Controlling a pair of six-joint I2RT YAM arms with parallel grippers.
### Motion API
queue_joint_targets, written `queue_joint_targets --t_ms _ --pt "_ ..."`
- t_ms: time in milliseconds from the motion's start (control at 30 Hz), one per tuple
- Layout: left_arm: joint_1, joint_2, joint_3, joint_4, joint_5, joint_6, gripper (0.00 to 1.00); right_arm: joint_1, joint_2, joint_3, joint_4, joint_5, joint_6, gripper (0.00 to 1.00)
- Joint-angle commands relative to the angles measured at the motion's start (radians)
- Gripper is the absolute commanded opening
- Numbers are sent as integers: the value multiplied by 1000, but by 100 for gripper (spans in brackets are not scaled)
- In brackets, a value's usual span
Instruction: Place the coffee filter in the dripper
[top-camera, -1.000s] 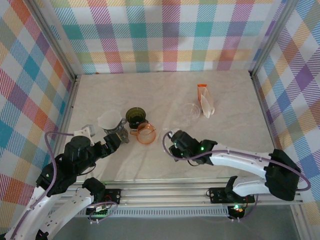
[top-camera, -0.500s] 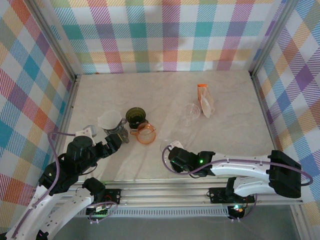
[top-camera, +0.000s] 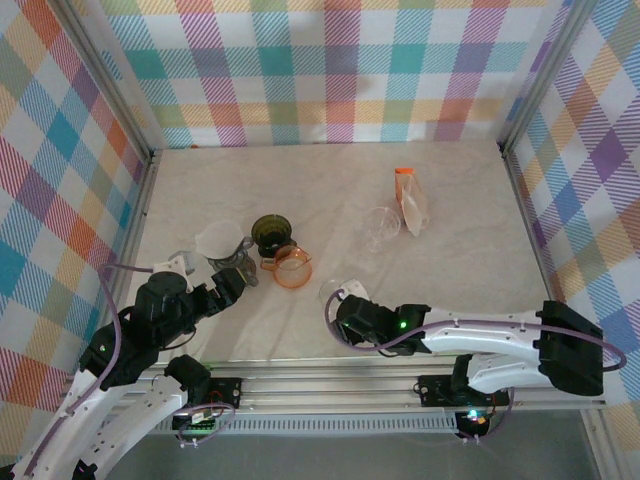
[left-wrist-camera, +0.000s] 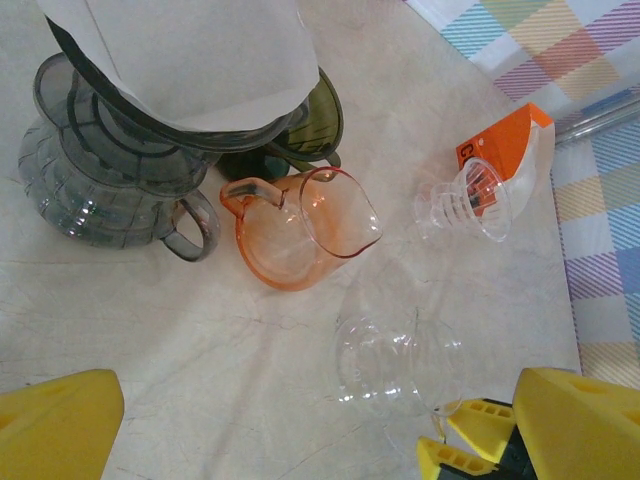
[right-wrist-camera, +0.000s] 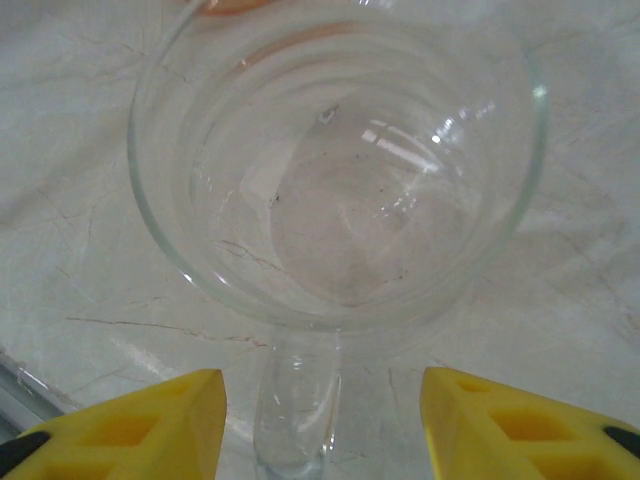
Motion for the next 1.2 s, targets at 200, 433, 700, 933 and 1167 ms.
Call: queue_joint_targets --t_ms 200,433,700,933,1167 --pt "10 6 -14 41 8 -2 100 -286 -207 101 -106 -5 -120 59" --pt "10 10 -25 48 12 -4 100 -720 -176 159 -80 -290 -160 59" --pt "10 22 -26 52 15 -3 100 -846 104 259 -15 -421 -159 60" --pt "10 33 -28 59 16 0 100 -856 263 348 -6 -364 -137 61" --pt "10 49 -25 65 15 2 100 -893 374 405 3 -341 -68 63"
